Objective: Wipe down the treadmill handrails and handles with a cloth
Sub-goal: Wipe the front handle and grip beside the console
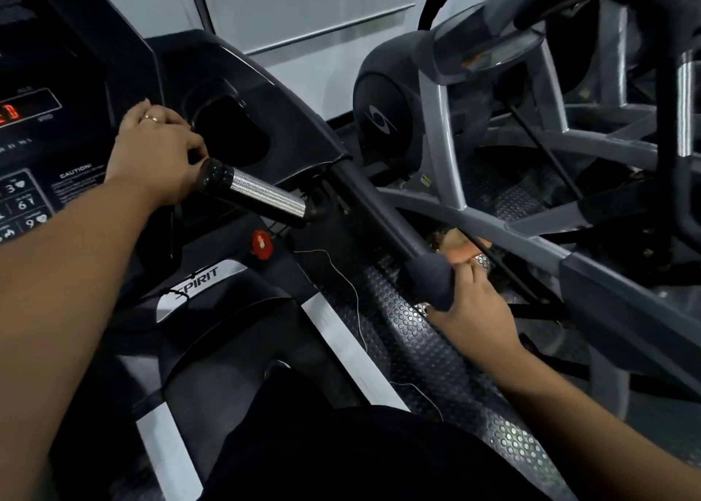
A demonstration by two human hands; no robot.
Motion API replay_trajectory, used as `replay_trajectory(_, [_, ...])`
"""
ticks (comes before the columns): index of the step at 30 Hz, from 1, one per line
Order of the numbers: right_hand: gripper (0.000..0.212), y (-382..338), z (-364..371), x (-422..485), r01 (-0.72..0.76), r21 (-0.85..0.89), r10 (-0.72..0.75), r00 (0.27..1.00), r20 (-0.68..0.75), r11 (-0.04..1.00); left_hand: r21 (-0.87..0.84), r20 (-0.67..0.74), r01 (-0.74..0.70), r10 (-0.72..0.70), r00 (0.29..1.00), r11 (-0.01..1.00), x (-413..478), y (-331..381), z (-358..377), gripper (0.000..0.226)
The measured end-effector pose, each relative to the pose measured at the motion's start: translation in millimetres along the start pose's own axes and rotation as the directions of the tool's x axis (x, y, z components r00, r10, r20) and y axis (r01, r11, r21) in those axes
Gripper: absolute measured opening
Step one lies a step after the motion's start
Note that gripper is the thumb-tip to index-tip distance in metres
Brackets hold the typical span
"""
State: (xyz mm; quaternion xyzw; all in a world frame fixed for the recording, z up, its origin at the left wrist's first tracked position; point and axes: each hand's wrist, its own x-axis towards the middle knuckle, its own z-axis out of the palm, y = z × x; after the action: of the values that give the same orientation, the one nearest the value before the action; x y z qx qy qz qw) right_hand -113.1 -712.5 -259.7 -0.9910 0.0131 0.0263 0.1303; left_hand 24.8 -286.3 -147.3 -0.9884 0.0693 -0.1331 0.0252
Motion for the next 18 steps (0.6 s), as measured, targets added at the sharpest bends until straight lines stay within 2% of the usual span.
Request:
replay_trajectory(7, [0.088, 26.4, 2.7, -38.7, -0.058, -0.136, 0.068, 0.995, 0.073, 0.989, 0.007, -0.005, -0.003, 0.003, 1.0, 1.0, 1.6, -2.7, 3.9, 0.015])
replay_trajectory(13, [0.067, -9.6, -1.0, -8.2, 0.038, -0.167, -0.04, 0.999, -0.009, 0.985, 0.018, -0.021, -0.002, 0.003, 1.0, 1.0, 2.0, -0.2, 4.3, 0.013])
replay_trajectory(18, [0.054, -49.6, -3.3, 30.8, 0.033, -0.138, -0.04, 0.998, -0.048, 0.99, 0.025, -0.023, -0.012, 0.012, 1.0, 1.0, 2.1, -2.1, 4.9, 0.013])
